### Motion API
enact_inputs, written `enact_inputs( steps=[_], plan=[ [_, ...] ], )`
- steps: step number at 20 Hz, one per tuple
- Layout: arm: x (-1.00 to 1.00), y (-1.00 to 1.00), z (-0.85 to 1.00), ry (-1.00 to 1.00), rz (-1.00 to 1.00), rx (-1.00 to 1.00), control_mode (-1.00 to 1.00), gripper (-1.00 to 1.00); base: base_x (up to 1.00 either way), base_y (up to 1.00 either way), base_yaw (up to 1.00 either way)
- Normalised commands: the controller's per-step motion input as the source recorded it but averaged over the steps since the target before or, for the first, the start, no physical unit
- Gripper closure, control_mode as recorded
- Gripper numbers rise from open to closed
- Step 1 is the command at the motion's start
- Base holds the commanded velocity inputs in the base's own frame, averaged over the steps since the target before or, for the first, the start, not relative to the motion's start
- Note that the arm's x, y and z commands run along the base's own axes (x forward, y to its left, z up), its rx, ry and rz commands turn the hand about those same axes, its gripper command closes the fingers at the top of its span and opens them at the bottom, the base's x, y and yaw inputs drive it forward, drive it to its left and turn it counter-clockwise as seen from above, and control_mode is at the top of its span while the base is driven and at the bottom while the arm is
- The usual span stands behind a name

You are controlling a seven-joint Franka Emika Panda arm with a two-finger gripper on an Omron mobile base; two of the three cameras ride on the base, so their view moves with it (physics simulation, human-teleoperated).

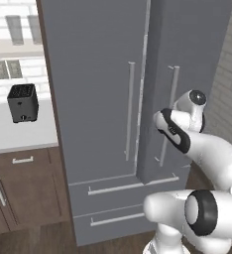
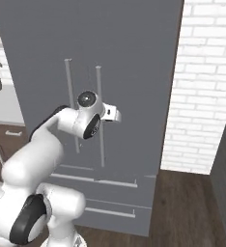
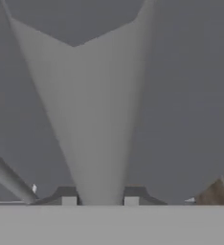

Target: Take the strawberry from the fridge and place it on top of the pancake, located on the dining counter.

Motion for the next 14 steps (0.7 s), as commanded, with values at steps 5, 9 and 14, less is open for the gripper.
enact_inputs(
  steps=[5, 9, 14],
  plan=[
    [-1.00, -0.83, 0.00, 0.07, -0.06, 0.06, -1.00, 1.00, 0.00, 0.00, 0.00],
    [-0.96, -0.82, 0.00, 0.11, -0.08, 0.10, -1.00, 1.00, 0.00, 0.00, 0.00],
    [-0.69, -0.28, 0.06, 0.02, 0.03, 0.03, -1.00, -1.00, 0.00, 0.00, 0.00]
  ],
)
